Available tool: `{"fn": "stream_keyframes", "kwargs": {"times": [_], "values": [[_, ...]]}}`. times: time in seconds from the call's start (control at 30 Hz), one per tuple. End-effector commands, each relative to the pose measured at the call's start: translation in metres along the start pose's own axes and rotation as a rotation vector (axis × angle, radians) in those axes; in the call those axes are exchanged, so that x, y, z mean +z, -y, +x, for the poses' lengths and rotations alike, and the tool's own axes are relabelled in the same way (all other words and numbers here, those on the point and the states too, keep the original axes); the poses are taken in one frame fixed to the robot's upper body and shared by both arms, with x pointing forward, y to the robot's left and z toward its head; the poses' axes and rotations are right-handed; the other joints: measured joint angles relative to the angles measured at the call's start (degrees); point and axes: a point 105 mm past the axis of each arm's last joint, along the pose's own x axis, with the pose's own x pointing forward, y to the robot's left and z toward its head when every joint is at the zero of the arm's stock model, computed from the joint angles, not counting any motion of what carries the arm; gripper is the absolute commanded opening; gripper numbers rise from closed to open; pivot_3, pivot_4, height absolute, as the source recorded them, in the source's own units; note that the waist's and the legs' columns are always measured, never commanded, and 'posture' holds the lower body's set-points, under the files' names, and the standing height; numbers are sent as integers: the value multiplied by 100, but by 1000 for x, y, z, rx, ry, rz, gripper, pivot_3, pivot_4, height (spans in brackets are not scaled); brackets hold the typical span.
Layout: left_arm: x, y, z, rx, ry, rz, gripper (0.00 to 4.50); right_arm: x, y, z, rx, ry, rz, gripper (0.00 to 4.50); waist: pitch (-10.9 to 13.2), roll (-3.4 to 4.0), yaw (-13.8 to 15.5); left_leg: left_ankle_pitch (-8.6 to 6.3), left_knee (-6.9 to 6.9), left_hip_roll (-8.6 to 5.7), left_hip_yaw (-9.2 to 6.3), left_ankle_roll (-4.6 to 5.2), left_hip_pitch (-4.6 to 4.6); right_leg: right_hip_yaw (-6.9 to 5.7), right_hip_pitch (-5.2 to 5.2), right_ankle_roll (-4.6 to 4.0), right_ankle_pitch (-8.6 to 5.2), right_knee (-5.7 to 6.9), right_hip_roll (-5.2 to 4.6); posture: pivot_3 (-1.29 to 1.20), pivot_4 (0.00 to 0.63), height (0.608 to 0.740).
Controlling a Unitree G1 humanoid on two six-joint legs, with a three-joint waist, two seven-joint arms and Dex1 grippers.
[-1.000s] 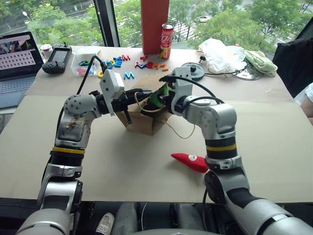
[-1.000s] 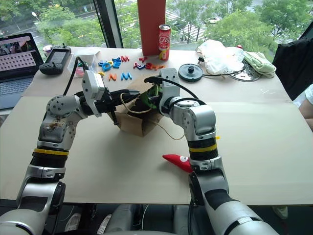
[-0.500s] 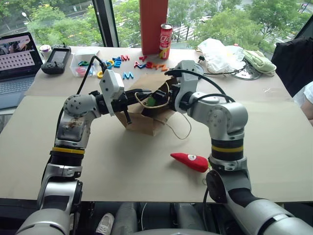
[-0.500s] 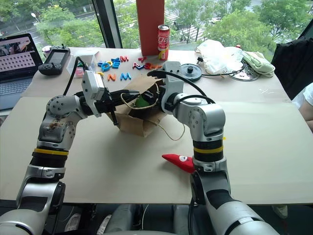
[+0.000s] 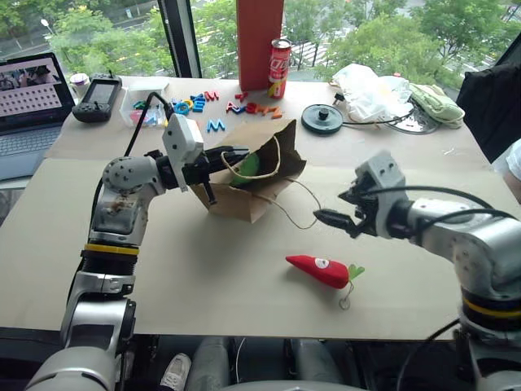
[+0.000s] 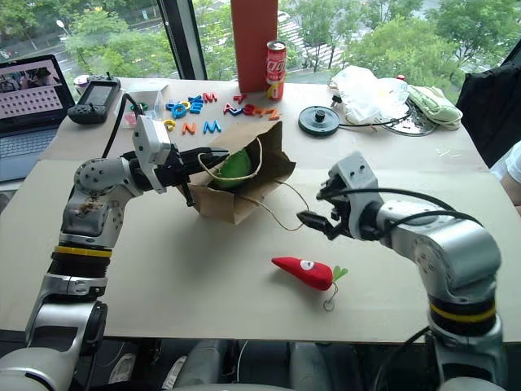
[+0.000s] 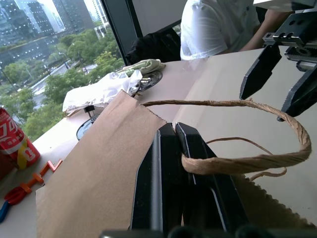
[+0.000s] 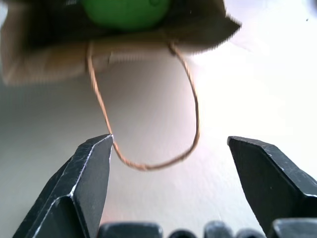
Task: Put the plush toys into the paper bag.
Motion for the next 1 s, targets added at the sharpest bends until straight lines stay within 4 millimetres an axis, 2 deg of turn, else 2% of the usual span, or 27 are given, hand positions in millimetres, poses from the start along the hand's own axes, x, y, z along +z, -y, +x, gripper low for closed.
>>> {"fn": "stream_keyframes", "kwargs": {"times": [0.03, 0.13, 0.27, 0.37, 0.5, 0.57, 0.6, 0.63, 0.77, 0.8, 0.87, 1.0], "values": [[12, -2, 1, 3, 31, 43, 0, -19, -23, -12, 85, -99, -108, 4111, 1, -1, -11, 0, 0, -1, 0, 0, 5, 8, 2, 0, 0, 2, 1, 0, 150, 739], [12, -2, 1, 2, 30, 42, 0, -41, -26, -15, 84, -207, -133, 4111, 1, -2, -7, 0, 2, -1, 0, 0, 21, 14, 12, 1, -1, 6, 2, 0, 150, 739], [12, -2, 1, -2, 31, 41, 0, -63, -29, -10, 86, -292, -134, 4111, 1, -2, 3, 1, 9, -1, 0, 1, 25, 22, 14, 0, 0, 9, 5, 0, 150, 739], [12, -1, 2, -4, 31, 41, 0, -66, -24, -2, 60, -284, -116, 4111, 1, -3, 8, 1, 9, -2, 0, 1, 22, 26, 11, 1, 0, 7, 6, 0, 150, 739], [12, -1, 2, -7, 29, 42, 0, -57, -25, 7, 49, -228, -99, 3026, 1, -3, 12, 1, 9, -3, 2, 1, 21, 31, 9, 2, -1, 7, 8, 0, 150, 739], [12, -1, 2, -7, 28, 42, 0, -55, -27, 10, 51, -215, -95, 2296, 1, -3, 21, 1, 8, -2, 1, 1, 22, 32, 10, 2, -1, 7, 10, 0, 150, 739], [12, -1, 2, -7, 28, 42, 0, -54, -28, 11, 51, -206, -92, 1727, 1, -3, 24, 1, 9, -3, 1, 1, 21, 33, 10, 2, -1, 7, 11, 0, 150, 739], [12, -1, 2, -7, 28, 43, 0, -53, -29, 12, 54, -201, -90, 1541, 1, -3, 26, 1, 9, -3, 1, 1, 22, 35, 10, 2, -1, 7, 10, 0, 150, 739], [12, -2, 1, -6, 27, 44, 0, -49, -28, 14, 41, -179, -82, 176, 1, -3, 31, 1, 9, -3, 2, 1, 21, 38, 10, 2, -1, 7, 11, 0, 150, 739], [12, -2, 1, -6, 27, 44, 0, -48, -26, 14, 35, -174, -83, 40, 1, -3, 35, 1, 9, -3, 2, 1, 22, 39, 11, 2, -1, 7, 12, 0, 150, 739], [12, -2, 2, -5, 27, 44, 0, -41, -25, 12, 26, -138, -90, 40, 1, -3, 42, 1, 9, -3, 2, 1, 22, 41, 10, 2, -1, 7, 13, 0, 150, 739], [12, -2, 2, -6, 25, 45, 0, -10, -26, -4, 46, -1, -135, 40, 1, -3, 52, 1, 9, -3, 3, 1, 21, 46, 9, 2, -1, 8, 15, 0, 150, 739]]}}
